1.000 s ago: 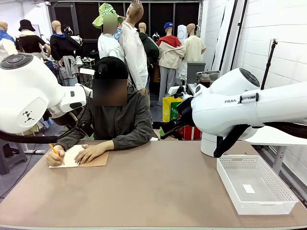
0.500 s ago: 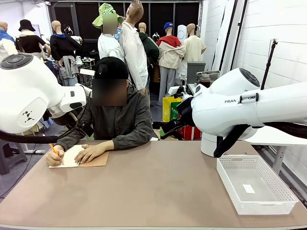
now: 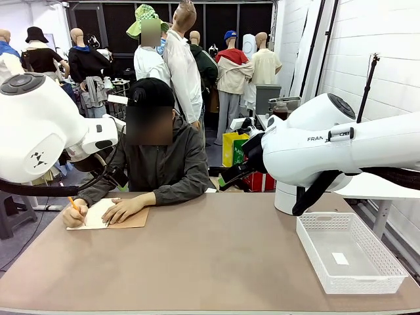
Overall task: Sort the paper based on its condition.
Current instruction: If a person hands you a paper, place it in the Organizing basket , and if it's crumpled, put it in the Trash can.
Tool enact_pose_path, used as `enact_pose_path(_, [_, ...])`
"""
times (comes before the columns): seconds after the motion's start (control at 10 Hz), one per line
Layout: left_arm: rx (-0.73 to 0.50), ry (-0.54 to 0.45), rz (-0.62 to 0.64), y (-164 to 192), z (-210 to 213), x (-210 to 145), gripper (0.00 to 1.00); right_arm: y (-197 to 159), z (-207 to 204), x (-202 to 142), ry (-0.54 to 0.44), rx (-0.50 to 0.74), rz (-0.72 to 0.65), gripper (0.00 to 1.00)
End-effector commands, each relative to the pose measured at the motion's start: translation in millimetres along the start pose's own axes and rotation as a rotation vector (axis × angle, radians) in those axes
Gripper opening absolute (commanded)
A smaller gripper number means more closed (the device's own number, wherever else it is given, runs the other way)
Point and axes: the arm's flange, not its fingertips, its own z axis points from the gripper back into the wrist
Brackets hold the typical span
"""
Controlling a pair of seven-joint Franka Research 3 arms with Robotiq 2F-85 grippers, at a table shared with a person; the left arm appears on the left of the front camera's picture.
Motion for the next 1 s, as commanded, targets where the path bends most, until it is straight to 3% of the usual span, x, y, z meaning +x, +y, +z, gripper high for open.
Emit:
enact_pose_path(0.0, [-0.004, 0.004, -0.010, 1.8, -0.5, -0.7, 1.00, -0.8, 0.2, 1.6, 0.012, 0.003, -0.008, 1.00])
enact_pose_path(0.9, [-0.004, 0.004, -0.010, 1.8, -0.5, -0.7, 1.00, -0.8, 0.2, 1.6, 0.012, 0.003, -0.008, 1.00])
